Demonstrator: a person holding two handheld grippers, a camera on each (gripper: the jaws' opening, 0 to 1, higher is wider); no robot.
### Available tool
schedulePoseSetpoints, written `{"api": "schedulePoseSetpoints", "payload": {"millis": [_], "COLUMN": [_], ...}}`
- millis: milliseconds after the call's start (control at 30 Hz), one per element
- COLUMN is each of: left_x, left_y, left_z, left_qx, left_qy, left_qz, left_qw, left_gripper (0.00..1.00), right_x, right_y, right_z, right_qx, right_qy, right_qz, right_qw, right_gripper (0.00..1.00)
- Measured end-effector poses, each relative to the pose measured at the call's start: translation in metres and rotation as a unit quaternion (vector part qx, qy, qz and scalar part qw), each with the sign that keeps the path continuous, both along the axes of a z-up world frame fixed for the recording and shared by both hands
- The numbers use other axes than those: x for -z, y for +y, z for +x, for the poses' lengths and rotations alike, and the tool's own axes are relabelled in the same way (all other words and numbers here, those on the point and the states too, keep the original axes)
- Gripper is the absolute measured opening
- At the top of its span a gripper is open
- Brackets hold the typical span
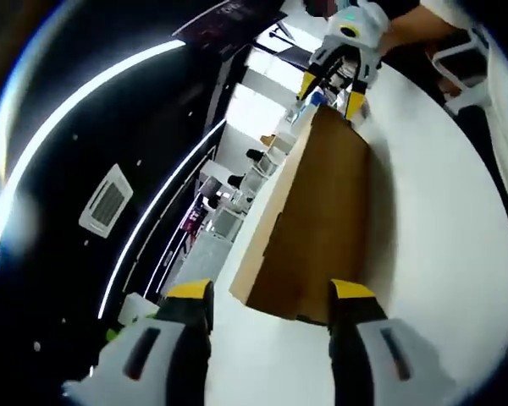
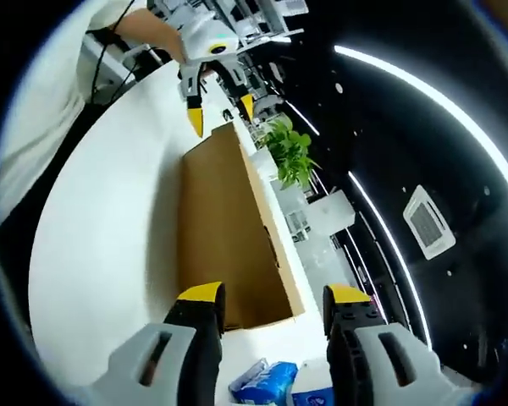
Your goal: Operate the shoe box by opening the lid, removing the specified soft item, and placing it in the target area until the item is outside and the box remains undamaged.
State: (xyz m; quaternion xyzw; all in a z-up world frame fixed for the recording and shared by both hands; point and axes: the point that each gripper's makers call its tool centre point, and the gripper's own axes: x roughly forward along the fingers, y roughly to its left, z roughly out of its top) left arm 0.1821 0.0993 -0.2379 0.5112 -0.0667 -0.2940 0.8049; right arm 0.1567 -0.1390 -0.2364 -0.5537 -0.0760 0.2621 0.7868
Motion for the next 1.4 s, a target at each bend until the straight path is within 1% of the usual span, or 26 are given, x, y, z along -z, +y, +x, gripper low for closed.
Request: {"api": "schedulePoseSetpoints", "payload": {"millis": [33, 100, 167, 200, 267, 367, 400, 533, 600, 667, 767, 867, 900, 933, 1033, 1100, 1167, 1233, 1333, 1400], "left_x": [-0.002, -0.002, -0.004, -0.004, -0.003, 0.001, 0.001, 0.008, 0.011, 0.013, 0.019, 0.021, 0.020, 0.019, 0.017, 0.018, 0.018, 0.020, 0.021, 0.021], "left_y": [0.000, -0.001, -0.002, -0.002, -0.005, -0.011, -0.011, -0.011, -0.012, -0.011, -0.015, -0.015, -0.015, -0.015, -0.016, -0.015, -0.015, -0.015, -0.015, -0.016], "left_z": [0.001, 0.000, 0.000, 0.001, 0.000, -0.001, 0.000, 0.006, 0.007, 0.010, 0.010, 0.012, 0.013, 0.014, 0.014, 0.014, 0.015, 0.015, 0.016, 0.016], "left_qx": [0.001, 0.005, 0.010, 0.010, 0.011, 0.011, 0.008, 0.002, -0.001, -0.007, -0.005, -0.008, -0.010, -0.011, -0.012, -0.013, -0.015, -0.016, -0.017, -0.016], "left_qy": [-0.013, -0.013, -0.018, -0.024, -0.026, -0.027, -0.032, -0.021, -0.021, -0.030, -0.025, -0.039, -0.040, -0.039, -0.033, -0.035, -0.034, -0.029, -0.030, -0.028], "left_qz": [0.012, 0.012, 0.019, 0.028, 0.033, 0.041, 0.046, 0.050, 0.053, 0.063, 0.064, 0.088, 0.088, 0.087, 0.072, 0.075, 0.074, 0.073, 0.076, 0.070], "left_qw": [0.9998, 0.9998, 0.9996, 0.9993, 0.9991, 0.9987, 0.9984, 0.9985, 0.9984, 0.9975, 0.9976, 0.9953, 0.9952, 0.9953, 0.9968, 0.9965, 0.9966, 0.9968, 0.9965, 0.9970], "left_gripper": [0.55, 0.53, 0.49, 0.47, 0.44, 0.44, 0.44, 0.45, 0.47, 0.51, 0.52, 0.52, 0.52, 0.52, 0.52, 0.52, 0.52, 0.52, 0.52, 0.52], "right_x": [0.002, 0.002, -0.001, -0.004, -0.004, -0.001, -0.001, 0.001, 0.001, 0.001, 0.001, -0.004, -0.005, -0.005, -0.001, -0.005, -0.004, -0.003, -0.002, -0.002], "right_y": [0.000, -0.001, -0.002, -0.004, -0.004, -0.004, -0.004, 0.001, 0.003, 0.004, 0.007, 0.014, 0.016, 0.017, 0.016, 0.009, 0.008, 0.007, 0.006, 0.005], "right_z": [0.000, 0.000, 0.000, 0.000, -0.001, -0.002, -0.002, 0.001, 0.003, 0.004, 0.004, -0.002, -0.004, -0.004, -0.001, 0.004, 0.004, 0.005, 0.004, 0.004], "right_qx": [0.001, 0.003, 0.004, 0.005, 0.006, 0.010, 0.011, 0.010, 0.007, 0.009, 0.008, 0.002, 0.002, 0.003, 0.007, 0.024, 0.024, 0.024, 0.024, 0.026], "right_qy": [0.005, 0.007, -0.002, -0.012, -0.015, -0.018, -0.020, -0.023, -0.025, -0.027, -0.032, -0.040, -0.047, -0.046, -0.046, -0.055, -0.047, -0.047, -0.049, -0.051], "right_qz": [-0.003, -0.008, -0.020, -0.023, -0.025, -0.030, -0.030, -0.037, -0.042, -0.048, -0.056, -0.059, -0.061, -0.062, -0.067, -0.062, -0.057, -0.060, -0.068, -0.070], "right_qw": [1.0000, 0.9999, 0.9998, 0.9997, 0.9996, 0.9993, 0.9993, 0.9990, 0.9988, 0.9984, 0.9979, 0.9975, 0.9970, 0.9970, 0.9966, 0.9963, 0.9970, 0.9968, 0.9962, 0.9959], "right_gripper": [0.48, 0.47, 0.48, 0.48, 0.48, 0.47, 0.46, 0.47, 0.48, 0.48, 0.46, 0.44, 0.42, 0.42, 0.44, 0.44, 0.44, 0.44, 0.43, 0.42]}}
